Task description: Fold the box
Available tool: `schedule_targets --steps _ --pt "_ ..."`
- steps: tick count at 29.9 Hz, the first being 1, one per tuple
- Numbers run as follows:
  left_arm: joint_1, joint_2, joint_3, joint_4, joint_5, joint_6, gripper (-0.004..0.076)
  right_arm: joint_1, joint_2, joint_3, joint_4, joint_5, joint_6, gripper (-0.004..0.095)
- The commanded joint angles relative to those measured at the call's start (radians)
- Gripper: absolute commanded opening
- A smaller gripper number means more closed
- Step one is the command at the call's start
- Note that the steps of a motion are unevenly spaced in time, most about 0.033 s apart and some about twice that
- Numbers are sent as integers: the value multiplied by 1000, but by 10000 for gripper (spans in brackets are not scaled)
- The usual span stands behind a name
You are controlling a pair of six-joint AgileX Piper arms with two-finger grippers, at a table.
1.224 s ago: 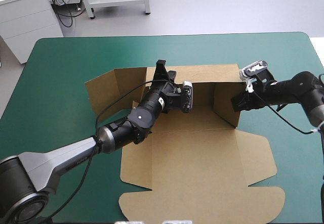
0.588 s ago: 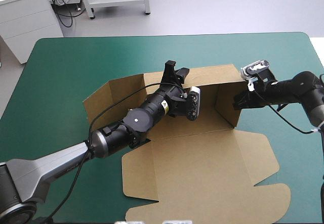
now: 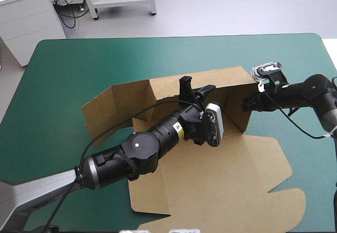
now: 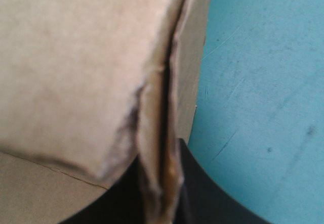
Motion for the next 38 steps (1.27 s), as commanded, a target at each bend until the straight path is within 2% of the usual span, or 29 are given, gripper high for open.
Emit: schedule_targets --steps 1,6,13,21,26,33,38 --pt "-6 -60 -70 -110 73 -34 353 3 -29 -25 55 -16 10 -22" --pt "29 -58 -188 -330 125 -34 353 3 -29 -27 55 -24 10 -22" --pt "215 -59 -389 -686 190 -9 353 3 -29 -28 43 -26 17 -22" --pt "493 -59 -575 -1079 480 295 349 3 -29 -28 43 -32 19 -22" --pt "756 -57 -573 -1336 629 428 348 3 -29 -28 38 -32 21 -22" --pt "1109 -62 -482 -1543 653 509 346 3 -29 -41 28 -36 70 -22" --pt "1258 -71 -348 -1638 645 551 346 3 -29 -70 -48 -28 134 -22"
